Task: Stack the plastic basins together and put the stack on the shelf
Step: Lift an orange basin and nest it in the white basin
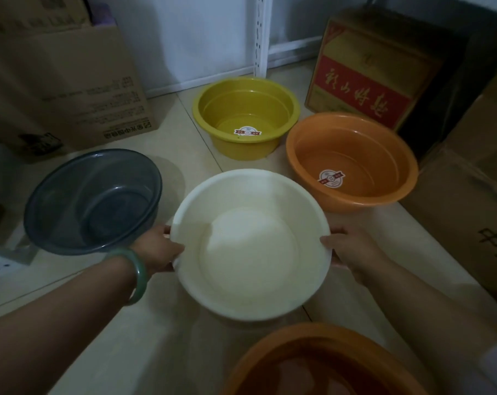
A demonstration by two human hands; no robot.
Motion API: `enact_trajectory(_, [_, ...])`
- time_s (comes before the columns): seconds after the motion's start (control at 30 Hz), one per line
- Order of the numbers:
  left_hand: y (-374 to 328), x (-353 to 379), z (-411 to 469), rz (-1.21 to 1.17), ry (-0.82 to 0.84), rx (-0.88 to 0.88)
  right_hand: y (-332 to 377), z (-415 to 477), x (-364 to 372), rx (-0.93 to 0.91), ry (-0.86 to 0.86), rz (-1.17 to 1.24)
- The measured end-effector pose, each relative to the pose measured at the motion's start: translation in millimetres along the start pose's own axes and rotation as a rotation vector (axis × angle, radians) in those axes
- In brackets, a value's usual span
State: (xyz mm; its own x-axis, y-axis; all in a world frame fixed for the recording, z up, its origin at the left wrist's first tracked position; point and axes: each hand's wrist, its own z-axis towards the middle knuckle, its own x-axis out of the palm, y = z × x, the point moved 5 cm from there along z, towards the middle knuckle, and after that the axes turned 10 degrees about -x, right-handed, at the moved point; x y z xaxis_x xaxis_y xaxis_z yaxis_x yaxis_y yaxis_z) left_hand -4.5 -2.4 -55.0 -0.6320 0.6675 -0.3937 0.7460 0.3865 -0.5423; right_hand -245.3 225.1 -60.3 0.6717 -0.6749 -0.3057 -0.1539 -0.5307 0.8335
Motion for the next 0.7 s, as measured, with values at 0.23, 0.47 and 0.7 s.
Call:
enact_trajectory(0.23, [6.6, 14.9, -23.3, 0.046, 0.01, 0.067, -4.6, -35.7, -18.5, -0.044, 0.005, 0.112])
enact_trajectory(0.47, [22.4, 23.5, -47.2, 0.064, 0.101, 0.029, -5.8, -64.7, -37.8, -0.011, 0.038, 0.012])
enact_trajectory(0.7, [39.7, 25.6, -69.0, 0.239, 0.171, -0.096, -8.3, -102.9, -64.0, 0.022, 0.051, -0.045])
